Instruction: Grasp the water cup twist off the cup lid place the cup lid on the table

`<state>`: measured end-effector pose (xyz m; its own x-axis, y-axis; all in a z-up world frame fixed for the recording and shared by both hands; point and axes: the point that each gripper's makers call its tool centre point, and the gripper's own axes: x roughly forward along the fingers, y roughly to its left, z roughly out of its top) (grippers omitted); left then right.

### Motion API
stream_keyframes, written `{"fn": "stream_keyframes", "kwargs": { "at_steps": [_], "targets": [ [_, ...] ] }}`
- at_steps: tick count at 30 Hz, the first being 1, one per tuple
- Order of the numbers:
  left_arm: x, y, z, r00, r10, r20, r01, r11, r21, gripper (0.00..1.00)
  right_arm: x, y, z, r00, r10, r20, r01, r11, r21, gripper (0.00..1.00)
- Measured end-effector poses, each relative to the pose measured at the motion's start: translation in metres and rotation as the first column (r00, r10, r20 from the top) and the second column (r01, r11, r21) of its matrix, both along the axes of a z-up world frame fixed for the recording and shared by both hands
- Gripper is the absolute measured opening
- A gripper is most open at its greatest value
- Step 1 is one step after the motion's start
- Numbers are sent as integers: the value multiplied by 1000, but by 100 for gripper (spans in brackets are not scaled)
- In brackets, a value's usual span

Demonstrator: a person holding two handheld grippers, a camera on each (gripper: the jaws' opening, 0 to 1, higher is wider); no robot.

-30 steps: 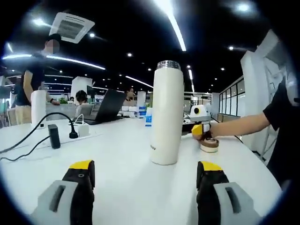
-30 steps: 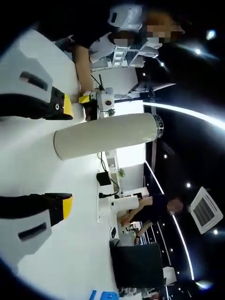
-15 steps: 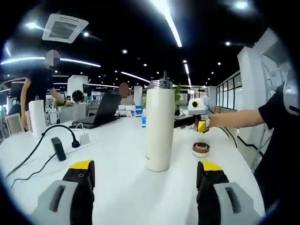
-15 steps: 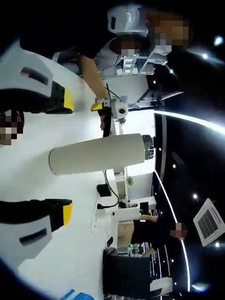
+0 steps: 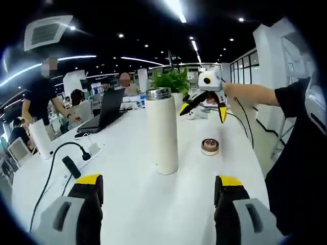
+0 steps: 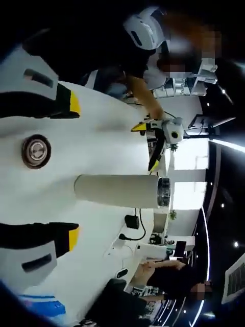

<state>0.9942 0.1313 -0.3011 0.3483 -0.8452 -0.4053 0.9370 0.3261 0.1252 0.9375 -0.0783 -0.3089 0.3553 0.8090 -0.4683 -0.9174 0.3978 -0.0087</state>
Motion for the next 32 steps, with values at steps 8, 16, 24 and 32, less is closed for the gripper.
{"fn": "stream_keyframes", "kwargs": {
  "at_steps": [8, 16, 24, 32],
  "targets": [
    [3, 6, 14, 1000, 16, -15, -15, 1000, 9, 89, -14, -9, 21, 1000, 16, 19, -14, 996, -85, 85],
    [-10, 12, 16, 1000, 10, -17, -9, 998, 56, 89, -20, -14, 29, 999, 35, 32, -30, 992, -120, 82],
    [-16, 26, 17, 999, 37, -15, -36, 998, 57, 86, -22, -17, 28, 998, 50, 25, -45, 984, -170, 79],
    [-26, 35, 13, 998, 34, -45, -30, 997, 73, 77, -23, -23, 26, 998, 51, 23, -45, 977, -207, 78]
  ]
}}
